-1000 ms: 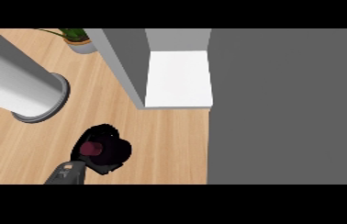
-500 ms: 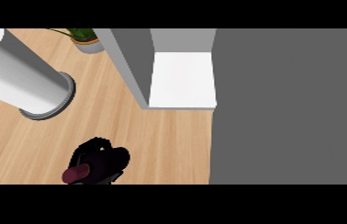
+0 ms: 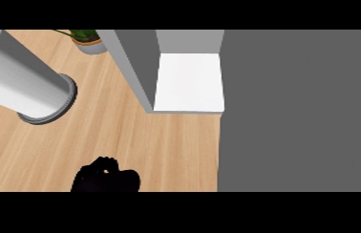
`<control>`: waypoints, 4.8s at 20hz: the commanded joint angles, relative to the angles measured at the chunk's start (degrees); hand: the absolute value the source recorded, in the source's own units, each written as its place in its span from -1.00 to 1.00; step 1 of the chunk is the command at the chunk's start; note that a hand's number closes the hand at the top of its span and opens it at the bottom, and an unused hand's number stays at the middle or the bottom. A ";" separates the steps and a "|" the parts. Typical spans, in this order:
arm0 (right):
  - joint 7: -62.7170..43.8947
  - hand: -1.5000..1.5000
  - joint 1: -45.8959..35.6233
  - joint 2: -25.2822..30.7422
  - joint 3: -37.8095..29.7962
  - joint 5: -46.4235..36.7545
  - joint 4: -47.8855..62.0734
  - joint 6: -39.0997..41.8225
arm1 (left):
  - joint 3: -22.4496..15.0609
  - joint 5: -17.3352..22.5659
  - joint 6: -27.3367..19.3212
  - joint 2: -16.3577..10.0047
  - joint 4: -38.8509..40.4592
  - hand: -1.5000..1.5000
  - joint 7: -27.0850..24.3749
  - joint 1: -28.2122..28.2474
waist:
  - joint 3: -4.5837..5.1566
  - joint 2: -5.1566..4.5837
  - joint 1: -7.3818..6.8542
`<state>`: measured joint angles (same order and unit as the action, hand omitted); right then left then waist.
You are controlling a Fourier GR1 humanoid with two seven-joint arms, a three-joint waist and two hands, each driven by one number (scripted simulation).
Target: Pick up the wine, place it into the cabinet and close the cabinet
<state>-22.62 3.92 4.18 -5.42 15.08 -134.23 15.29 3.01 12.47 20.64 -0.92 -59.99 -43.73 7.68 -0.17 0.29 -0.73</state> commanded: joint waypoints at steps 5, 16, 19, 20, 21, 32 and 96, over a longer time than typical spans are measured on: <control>4.11 -1.00 7.37 -1.06 1.24 -0.03 -1.99 3.89 | -8.00 6.82 -3.93 0.90 -30.27 1.00 15.80 12.03 | 0.08 -0.07 0.58; 4.44 -1.00 2.35 -4.01 6.68 -6.53 2.09 0.25 | -18.84 6.54 -23.31 0.92 -43.48 1.00 25.68 6.28 | 0.16 -0.25 0.62; 1.09 -1.00 -0.01 -1.38 2.79 -2.55 2.33 0.64 | -17.41 9.95 -29.31 0.92 -37.91 1.00 31.99 -7.50 | 0.17 -0.36 1.11; 3.97 -1.00 1.39 -2.42 2.79 -3.29 3.14 1.11 | -15.24 9.30 -26.06 0.92 -35.86 1.00 30.80 -6.52 | 0.17 -0.30 0.93; 4.32 -1.00 5.04 -1.81 1.46 -1.35 1.23 2.73 | -19.06 9.37 -29.87 0.92 -38.17 1.00 30.60 -5.97 | 0.16 -0.26 1.01; 1.14 -1.00 0.73 -2.06 3.54 -3.42 0.57 -0.10 | -23.99 4.47 -43.28 0.92 -26.98 1.00 28.01 -21.80 | 0.18 -0.30 1.10; 8.83 -1.00 2.55 -1.62 0.65 -1.57 7.19 5.70 | -31.59 49.50 -38.15 0.92 38.74 1.00 2.46 -60.35 | 0.19 -0.72 2.53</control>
<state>-17.38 4.49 3.64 -6.13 15.82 -128.34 19.33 -29.97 61.88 -17.70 0.00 -24.85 -41.58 -49.99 0.04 -0.42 1.96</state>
